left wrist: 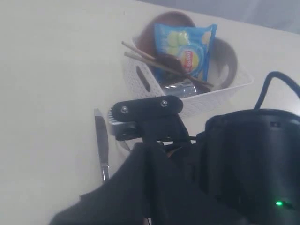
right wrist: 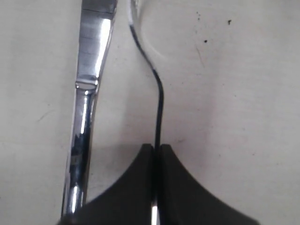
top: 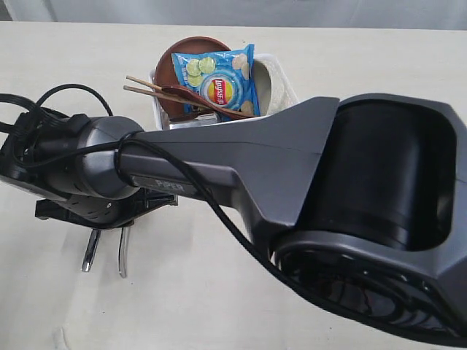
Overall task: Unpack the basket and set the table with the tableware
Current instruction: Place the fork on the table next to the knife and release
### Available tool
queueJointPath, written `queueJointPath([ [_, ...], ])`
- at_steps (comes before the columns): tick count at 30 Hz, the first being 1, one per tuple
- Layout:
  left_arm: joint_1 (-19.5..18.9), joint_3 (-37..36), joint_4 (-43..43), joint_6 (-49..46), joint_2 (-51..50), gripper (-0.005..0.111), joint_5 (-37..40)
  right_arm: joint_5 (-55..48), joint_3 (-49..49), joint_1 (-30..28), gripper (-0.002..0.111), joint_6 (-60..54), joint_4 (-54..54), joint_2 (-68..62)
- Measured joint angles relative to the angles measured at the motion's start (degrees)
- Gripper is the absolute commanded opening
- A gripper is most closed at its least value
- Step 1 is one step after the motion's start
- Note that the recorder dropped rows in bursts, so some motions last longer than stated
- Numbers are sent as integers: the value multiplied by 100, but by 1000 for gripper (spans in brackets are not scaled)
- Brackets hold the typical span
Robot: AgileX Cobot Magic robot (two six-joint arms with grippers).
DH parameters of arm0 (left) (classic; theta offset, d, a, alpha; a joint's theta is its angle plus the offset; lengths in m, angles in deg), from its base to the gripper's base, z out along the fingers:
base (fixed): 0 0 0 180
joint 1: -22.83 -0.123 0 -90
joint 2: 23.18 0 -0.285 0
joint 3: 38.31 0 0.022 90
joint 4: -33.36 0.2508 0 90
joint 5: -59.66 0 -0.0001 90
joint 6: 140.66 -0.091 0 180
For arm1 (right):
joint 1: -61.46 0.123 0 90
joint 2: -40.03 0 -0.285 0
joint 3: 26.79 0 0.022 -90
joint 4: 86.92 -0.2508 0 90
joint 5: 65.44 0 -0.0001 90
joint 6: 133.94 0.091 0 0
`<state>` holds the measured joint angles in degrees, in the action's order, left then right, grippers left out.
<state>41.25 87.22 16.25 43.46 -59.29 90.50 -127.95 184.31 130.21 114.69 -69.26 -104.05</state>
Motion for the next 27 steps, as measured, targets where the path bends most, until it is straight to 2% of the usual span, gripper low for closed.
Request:
queueJointPath([
  [1, 0, 0, 0, 0, 0, 0, 0, 0, 9, 0, 9, 0, 0, -12],
  [2, 0, 0, 0, 0, 0, 0, 0, 0, 9, 0, 23, 0, 0, -12],
  [4, 0, 0, 0, 0, 0, 0, 0, 47, 9, 0, 43, 0, 12, -12],
  [5, 0, 0, 0, 0, 0, 0, 0, 60, 13, 0, 44, 0, 12, -12],
  [10, 0, 0, 0, 0, 0, 0, 0, 247, 13, 0, 37, 0, 75, -12],
  [20, 0, 0, 0, 0, 0, 0, 0, -65, 13, 4, 34, -220, 269, 61],
  [27, 0, 0, 0, 0, 0, 0, 0, -65, 13, 4, 2, -304, 286, 61],
])
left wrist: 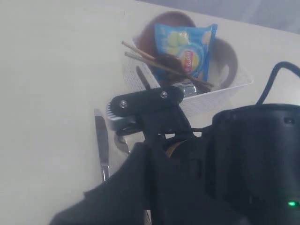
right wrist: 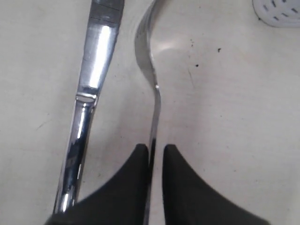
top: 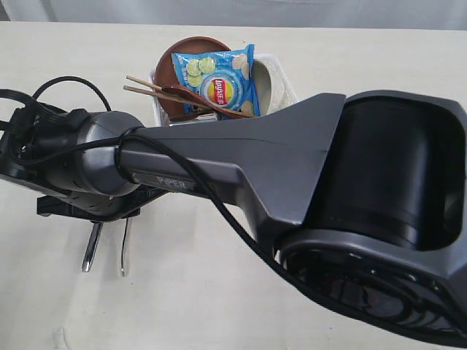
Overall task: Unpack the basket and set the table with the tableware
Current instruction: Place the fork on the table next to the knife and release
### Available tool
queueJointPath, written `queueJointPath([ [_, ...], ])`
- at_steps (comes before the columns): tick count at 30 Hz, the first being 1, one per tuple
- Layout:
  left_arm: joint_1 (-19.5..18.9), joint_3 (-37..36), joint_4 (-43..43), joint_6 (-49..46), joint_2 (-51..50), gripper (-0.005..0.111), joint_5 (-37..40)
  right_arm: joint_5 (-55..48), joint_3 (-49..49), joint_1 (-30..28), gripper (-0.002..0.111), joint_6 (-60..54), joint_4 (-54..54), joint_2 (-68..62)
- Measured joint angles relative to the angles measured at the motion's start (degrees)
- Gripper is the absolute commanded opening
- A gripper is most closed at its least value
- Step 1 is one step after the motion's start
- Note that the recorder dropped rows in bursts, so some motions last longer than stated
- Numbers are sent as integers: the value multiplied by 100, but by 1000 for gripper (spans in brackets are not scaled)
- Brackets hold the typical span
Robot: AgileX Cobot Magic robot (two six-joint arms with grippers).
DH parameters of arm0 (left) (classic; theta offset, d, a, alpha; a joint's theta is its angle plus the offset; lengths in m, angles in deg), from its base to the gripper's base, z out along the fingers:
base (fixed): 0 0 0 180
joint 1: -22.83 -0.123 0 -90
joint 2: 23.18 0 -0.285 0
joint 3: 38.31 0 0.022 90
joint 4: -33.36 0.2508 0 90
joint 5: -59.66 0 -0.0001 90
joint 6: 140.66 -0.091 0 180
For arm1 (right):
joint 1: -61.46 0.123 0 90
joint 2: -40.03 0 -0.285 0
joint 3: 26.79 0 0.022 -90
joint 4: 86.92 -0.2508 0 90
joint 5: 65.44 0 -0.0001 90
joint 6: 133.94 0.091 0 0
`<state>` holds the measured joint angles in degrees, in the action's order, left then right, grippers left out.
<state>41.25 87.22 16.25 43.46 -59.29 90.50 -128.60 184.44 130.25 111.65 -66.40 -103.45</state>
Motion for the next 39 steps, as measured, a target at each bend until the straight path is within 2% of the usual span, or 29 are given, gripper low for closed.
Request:
queueJointPath([
  [3, 0, 0, 0, 0, 0, 0, 0, 0, 0, 0, 3, -43, 0, 0],
  [10, 0, 0, 0, 0, 0, 0, 0, 0, 0, 0, 20, -136, 0, 0],
  [15, 0, 0, 0, 0, 0, 0, 0, 0, 0, 0, 21, -224, -13, 0],
  [23, 0, 0, 0, 0, 0, 0, 0, 0, 0, 0, 21, -377, -181, -38],
  [25, 0, 0, 0, 0, 0, 0, 0, -14, 0, 0, 17, -416, -199, -76],
  [28, 0, 0, 0, 0, 0, 0, 0, -4, 0, 9, 0, -530, -199, -76],
  [39, 0, 0, 0, 0, 0, 0, 0, -535, 0, 24, 0, -529, 74, -76],
])
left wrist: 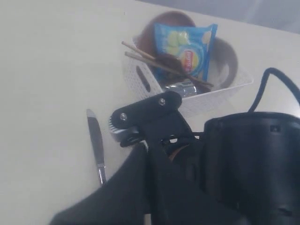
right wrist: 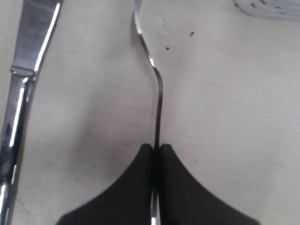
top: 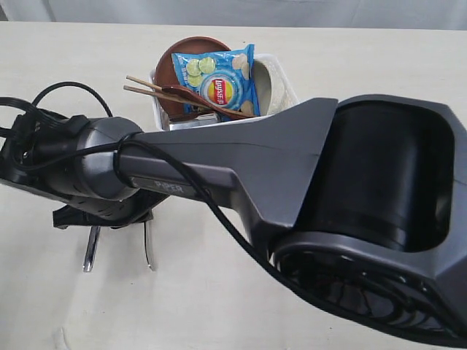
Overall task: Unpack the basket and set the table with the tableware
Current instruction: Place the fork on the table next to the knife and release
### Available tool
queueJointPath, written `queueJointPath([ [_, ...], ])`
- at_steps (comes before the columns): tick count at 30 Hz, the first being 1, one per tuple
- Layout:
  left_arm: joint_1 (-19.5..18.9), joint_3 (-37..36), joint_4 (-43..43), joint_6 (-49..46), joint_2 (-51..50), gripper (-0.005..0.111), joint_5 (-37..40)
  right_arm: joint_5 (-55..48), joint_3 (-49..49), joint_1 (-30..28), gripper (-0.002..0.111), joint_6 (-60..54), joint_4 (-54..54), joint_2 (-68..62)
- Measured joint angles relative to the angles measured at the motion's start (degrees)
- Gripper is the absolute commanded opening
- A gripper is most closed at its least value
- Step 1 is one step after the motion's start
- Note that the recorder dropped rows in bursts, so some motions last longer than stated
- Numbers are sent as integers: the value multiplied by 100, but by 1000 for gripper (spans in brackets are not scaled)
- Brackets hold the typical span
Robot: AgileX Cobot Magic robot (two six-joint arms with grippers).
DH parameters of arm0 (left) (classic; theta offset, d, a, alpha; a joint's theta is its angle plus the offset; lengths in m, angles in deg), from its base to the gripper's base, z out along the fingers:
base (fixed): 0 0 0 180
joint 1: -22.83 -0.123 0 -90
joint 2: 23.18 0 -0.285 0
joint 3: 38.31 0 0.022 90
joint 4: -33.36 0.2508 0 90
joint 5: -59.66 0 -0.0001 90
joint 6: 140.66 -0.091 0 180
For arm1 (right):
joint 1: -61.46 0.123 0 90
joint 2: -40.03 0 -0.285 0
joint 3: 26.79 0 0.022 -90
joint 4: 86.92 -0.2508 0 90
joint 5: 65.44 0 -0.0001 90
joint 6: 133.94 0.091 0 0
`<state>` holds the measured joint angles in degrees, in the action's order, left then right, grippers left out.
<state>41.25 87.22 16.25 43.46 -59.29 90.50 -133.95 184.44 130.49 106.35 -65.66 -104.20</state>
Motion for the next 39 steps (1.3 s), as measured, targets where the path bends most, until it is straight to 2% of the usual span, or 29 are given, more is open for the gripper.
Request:
queueJointPath([
  [6, 0, 0, -24, 0, 0, 0, 0, -82, 0, 218, 0, 478, 534, 0],
  [17, 153, 0, -45, 0, 0, 0, 11, 14, 0, 323, 0, 792, 487, -46],
  [20, 154, 0, -45, 0, 0, 0, 11, 213, 0, 323, 13, 804, 446, -46],
  [23, 154, 0, -45, 0, 0, 0, 11, 381, 0, 323, 35, 814, 424, -46],
  [25, 154, 0, -45, 0, 0, 0, 11, 429, 0, 323, 40, 814, 412, -51],
  [36, 154, 0, -45, 0, 0, 0, 11, 344, 0, 323, 40, 570, 489, -51],
  [39, 154, 0, -45, 0, 0, 0, 11, 256, 0, 323, 30, 244, 461, -51],
])
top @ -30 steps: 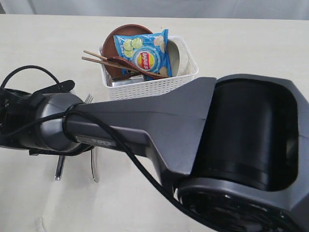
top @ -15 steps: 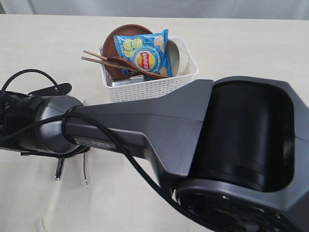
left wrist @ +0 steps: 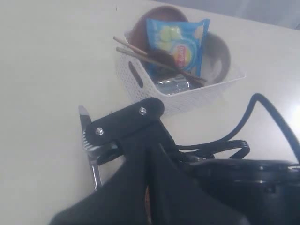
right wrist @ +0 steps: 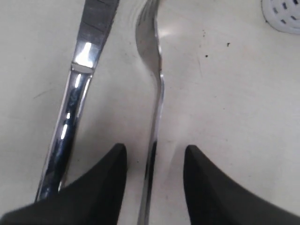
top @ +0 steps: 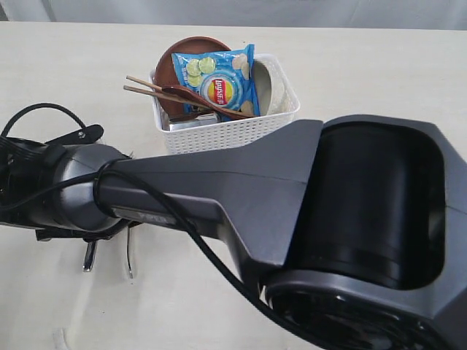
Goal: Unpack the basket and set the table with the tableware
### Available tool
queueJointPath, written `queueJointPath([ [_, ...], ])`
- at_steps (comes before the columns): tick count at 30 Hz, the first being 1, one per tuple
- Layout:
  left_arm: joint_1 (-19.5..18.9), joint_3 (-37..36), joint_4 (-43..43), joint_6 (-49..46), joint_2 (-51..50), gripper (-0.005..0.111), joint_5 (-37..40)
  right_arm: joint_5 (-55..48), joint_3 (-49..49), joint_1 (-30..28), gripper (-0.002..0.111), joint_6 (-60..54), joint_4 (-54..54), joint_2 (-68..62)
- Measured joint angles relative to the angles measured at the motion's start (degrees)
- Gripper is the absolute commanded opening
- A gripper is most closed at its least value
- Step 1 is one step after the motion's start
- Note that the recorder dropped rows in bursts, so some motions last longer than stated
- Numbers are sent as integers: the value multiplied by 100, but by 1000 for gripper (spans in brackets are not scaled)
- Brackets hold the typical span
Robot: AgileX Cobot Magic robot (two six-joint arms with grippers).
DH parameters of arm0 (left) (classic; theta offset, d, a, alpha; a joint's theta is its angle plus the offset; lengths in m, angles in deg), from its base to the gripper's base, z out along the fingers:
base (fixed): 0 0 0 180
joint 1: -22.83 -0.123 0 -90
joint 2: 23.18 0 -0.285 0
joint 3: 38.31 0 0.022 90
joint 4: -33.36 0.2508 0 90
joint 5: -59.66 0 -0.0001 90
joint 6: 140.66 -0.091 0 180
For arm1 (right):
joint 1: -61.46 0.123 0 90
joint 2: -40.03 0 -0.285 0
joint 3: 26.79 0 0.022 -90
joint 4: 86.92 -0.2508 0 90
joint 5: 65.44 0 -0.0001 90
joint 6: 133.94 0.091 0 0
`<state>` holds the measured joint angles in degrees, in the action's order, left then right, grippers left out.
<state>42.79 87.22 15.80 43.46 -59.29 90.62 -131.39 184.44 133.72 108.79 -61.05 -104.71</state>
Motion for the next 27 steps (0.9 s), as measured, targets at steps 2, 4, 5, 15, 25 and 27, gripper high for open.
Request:
queueJointPath([
  [2, 0, 0, 0, 0, 0, 0, 0, -9, 0, 0, 26, -289, -140, 0],
  [4, 0, 0, 0, 0, 0, 0, 22, -39, 0, 0, 28, -453, -179, 11],
  [5, 0, 0, 0, 0, 0, 0, 22, -67, 0, 0, 30, -503, -190, 11],
  [15, 0, 0, 0, 0, 0, 0, 22, -208, 0, -346, 36, -1518, -1330, 273],
  [25, 0, 0, 0, 0, 0, 0, 22, -361, 0, -346, 36, -2266, -2140, 325],
  [27, 0, 0, 0, 0, 0, 0, 22, -361, 0, -346, 36, -2326, -2153, 382],
])
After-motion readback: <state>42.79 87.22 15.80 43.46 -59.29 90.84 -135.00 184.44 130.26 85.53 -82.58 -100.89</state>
